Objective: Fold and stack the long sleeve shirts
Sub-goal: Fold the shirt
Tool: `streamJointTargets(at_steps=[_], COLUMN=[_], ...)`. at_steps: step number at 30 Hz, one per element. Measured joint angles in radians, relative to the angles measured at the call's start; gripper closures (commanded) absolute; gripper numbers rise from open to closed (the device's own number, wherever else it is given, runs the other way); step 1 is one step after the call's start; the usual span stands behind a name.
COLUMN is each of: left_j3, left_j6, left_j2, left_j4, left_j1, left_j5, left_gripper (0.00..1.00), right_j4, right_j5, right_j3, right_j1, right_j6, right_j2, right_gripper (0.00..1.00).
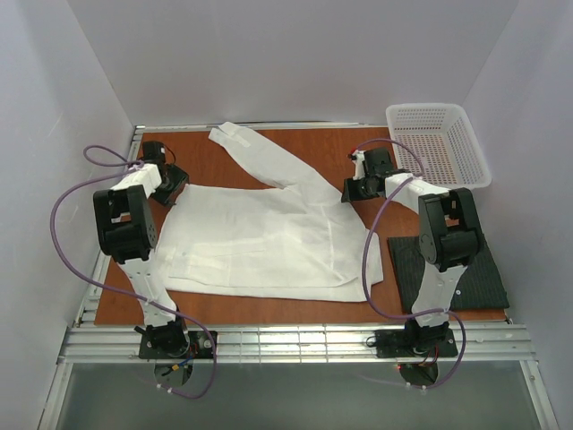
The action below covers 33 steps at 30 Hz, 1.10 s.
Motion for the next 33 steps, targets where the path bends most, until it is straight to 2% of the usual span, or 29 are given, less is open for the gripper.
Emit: streamJointTargets(at_steps=[6, 14, 16, 20, 23, 33], left_j3=[0.051, 0.104, 0.112, 0.108, 0.065, -0.141], left_j6=[-0.017, -0.041, -0.044, -0.045, -0.047, -0.042], left_j2=[0.035, 0.072, 0.077, 0.075, 0.054, -0.076], left_j4=[-0.010, -0.019, -0.022, -0.024, -0.002, 0.074], left_j1=[-0.021, -0.034, -0.038, -0.046, -0.048, -0.049], left_j5=[0.001, 0.000, -0.001, -0.029, -0.055, -0.132], left_gripper=[0.20, 0.20, 0.20, 0.22, 0.23, 0.24], right_j4=[0.032, 0.073, 0.078, 0.084, 0.087, 0.087], right_j5=[-0.032, -0.042, -0.042, -0.037, -0.033, 0.001], right_j3=[0.024, 0.040, 0.040, 0.040, 0.039, 0.038], right_j1=[0.000, 0.000, 0.000, 0.000, 0.000, 0.002], right_j6=[-0.002, -0.006, -0.010, -0.021, -0.021, -0.021], right_j2=[0.064, 0.094, 0.096, 0.099, 0.102, 0.100], right_gripper=[0.59, 0.64, 0.67, 0.87, 0.98, 0.99])
